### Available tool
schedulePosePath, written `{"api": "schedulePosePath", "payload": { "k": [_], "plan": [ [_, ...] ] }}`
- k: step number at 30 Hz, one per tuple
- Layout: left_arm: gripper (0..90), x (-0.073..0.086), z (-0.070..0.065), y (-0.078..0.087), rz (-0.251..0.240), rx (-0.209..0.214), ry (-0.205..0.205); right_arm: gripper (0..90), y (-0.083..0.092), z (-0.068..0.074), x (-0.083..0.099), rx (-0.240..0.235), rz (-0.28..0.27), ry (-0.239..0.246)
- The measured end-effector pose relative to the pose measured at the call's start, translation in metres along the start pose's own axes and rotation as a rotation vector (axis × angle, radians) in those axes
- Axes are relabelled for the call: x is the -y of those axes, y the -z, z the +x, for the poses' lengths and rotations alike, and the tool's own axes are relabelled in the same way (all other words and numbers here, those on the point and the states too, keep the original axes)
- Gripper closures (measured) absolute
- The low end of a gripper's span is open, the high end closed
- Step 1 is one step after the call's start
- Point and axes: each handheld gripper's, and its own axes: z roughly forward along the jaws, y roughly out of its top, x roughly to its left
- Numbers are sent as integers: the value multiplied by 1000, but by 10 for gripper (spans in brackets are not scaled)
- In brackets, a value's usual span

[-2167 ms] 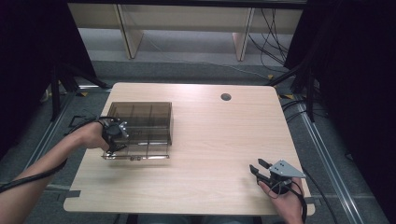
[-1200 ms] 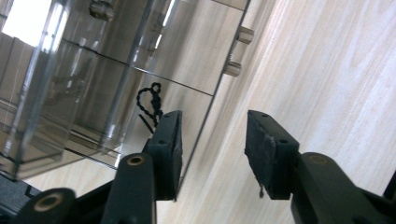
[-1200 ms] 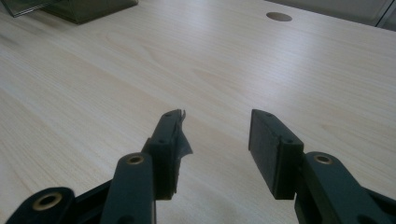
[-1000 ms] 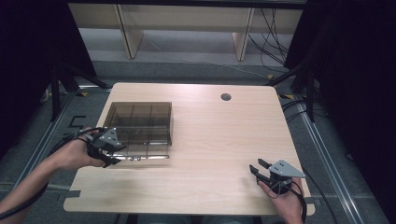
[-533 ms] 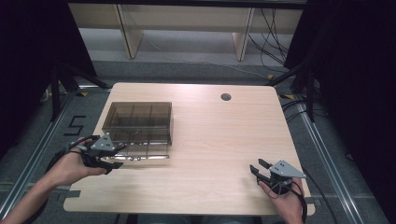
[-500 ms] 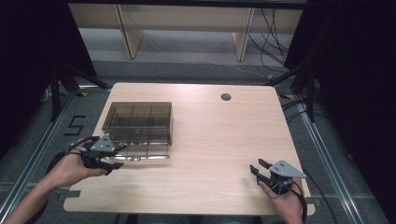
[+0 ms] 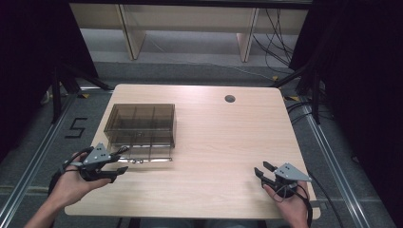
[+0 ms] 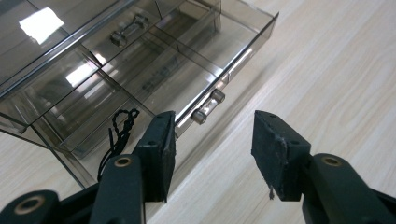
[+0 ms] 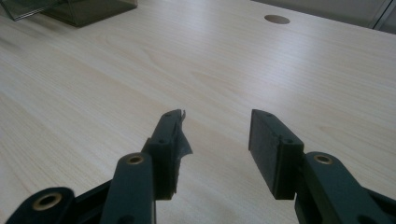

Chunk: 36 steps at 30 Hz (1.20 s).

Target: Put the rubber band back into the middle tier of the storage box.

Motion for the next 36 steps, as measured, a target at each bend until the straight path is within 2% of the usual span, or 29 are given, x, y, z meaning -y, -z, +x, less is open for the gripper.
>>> {"api": "schedulePosePath", "payload": {
  "k": [3,5,6,7,8,9,11,12,15,18,21,26,27,29,30,31,34,35,36],
  "plan": [
    [474,4,-3,1,-21,-32,1,554,1,0,0,2,-1,6],
    [464,7,-8,0,-61,-46,36,554,1,0,0,3,1,0],
    [461,8,-9,0,-74,-51,39,554,1,0,0,4,-2,3],
    [459,10,-11,-2,-121,-62,80,554,1,0,0,5,-3,3],
    [457,12,-12,-4,-151,-72,90,554,1,0,0,4,2,-4],
    [453,13,-13,-4,-152,-72,90,554,1,0,0,4,0,-2],
    [451,16,-17,-5,-194,-78,110,554,1,1,0,3,-1,0],
    [446,18,-18,-7,-217,-70,127,554,0,1,0,-2,-4,-4],
    [440,24,-22,-10,-263,-91,171,553,1,1,0,3,1,0],
    [438,30,-26,-11,-292,-128,216,553,2,1,0,1,5,-4],
    [437,36,-31,-14,-311,-149,242,553,2,0,0,-6,8,-8],
    [434,45,-39,-20,-337,-180,267,553,1,1,0,-3,-1,-7],
    [433,48,-41,-22,-340,-190,279,552,1,-1,0,12,-20,25],
    [429,55,-43,-27,-354,-206,298,553,2,1,0,-6,-1,-4],
    [428,55,-43,-27,-354,-206,298,553,2,1,0,-6,-1,-4],
    [428,57,-44,-27,-348,-215,301,553,1,1,0,-30,3,-21],
    [426,63,-46,-33,-362,-226,302,553,1,1,0,-31,3,-17],
    [426,65,-46,-34,-355,-231,299,553,0,0,0,-6,-11,14],
    [425,67,-47,-36,-361,-237,302,553,1,1,1,-8,-5,-1]
  ]
}}
